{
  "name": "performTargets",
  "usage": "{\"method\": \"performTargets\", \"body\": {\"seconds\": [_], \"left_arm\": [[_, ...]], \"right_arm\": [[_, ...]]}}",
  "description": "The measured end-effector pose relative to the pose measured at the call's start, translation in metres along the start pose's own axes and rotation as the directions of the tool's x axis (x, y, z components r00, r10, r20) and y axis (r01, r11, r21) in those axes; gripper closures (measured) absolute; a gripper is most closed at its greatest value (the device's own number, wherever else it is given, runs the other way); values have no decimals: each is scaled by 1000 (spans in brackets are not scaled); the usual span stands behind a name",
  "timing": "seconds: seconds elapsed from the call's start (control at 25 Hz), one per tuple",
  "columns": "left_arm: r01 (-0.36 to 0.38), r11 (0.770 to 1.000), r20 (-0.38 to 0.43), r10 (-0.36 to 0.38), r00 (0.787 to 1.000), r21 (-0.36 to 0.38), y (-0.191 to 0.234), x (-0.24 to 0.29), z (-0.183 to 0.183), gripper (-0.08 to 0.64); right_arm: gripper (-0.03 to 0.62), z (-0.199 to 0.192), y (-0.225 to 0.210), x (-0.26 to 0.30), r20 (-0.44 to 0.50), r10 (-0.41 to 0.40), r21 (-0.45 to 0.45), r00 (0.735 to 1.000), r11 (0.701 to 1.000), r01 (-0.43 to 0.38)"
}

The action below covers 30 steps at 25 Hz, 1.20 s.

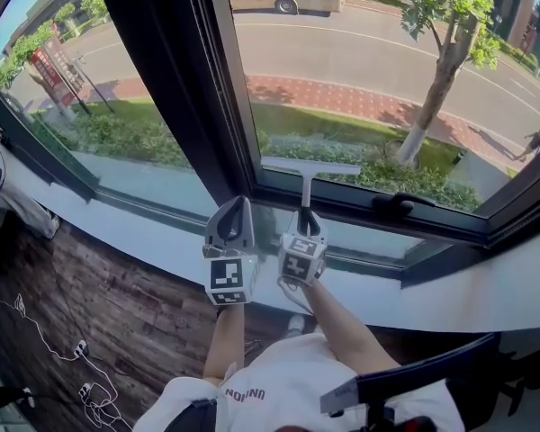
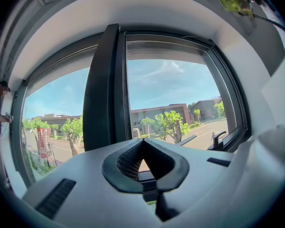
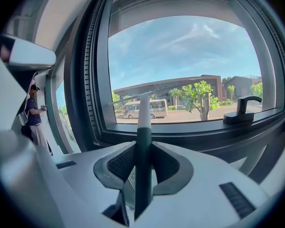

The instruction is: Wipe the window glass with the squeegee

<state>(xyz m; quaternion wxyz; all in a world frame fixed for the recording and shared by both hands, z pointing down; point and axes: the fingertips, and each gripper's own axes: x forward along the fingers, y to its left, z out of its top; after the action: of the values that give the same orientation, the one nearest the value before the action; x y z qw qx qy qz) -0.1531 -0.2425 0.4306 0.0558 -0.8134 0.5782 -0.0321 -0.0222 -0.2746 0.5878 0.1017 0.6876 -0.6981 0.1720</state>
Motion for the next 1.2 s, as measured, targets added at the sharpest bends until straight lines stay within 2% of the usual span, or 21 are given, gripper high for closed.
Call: {"method": "performTargets", "body": {"seconds": [0.2, 0.44, 0.88, 1.04, 1.2], "left_arm": [[0, 1000, -1, 0, 1000, 1, 1, 1, 1, 565], [2, 1000, -7, -2, 1000, 1, -1, 2, -2, 565], [7, 1000, -21, -7, 1000, -2, -7, 5, -8, 565], [10, 1000, -22, -10, 1000, -2, -12, 5, -10, 565], [9, 1000, -5, -9, 1000, -2, -15, 7, -5, 565]], "right_arm": [[494, -14, -1, 3, -48, 1, 13, 999, 1000, 0], [494, -24, -7, 5, -75, -1, -14, 997, 1000, 0], [494, -61, -12, 11, -177, 25, 39, 984, 999, -18], [494, -63, -11, 7, -172, 38, 51, 984, 998, -30], [494, -40, -3, -12, -114, 110, 96, 987, 990, -99]]}}
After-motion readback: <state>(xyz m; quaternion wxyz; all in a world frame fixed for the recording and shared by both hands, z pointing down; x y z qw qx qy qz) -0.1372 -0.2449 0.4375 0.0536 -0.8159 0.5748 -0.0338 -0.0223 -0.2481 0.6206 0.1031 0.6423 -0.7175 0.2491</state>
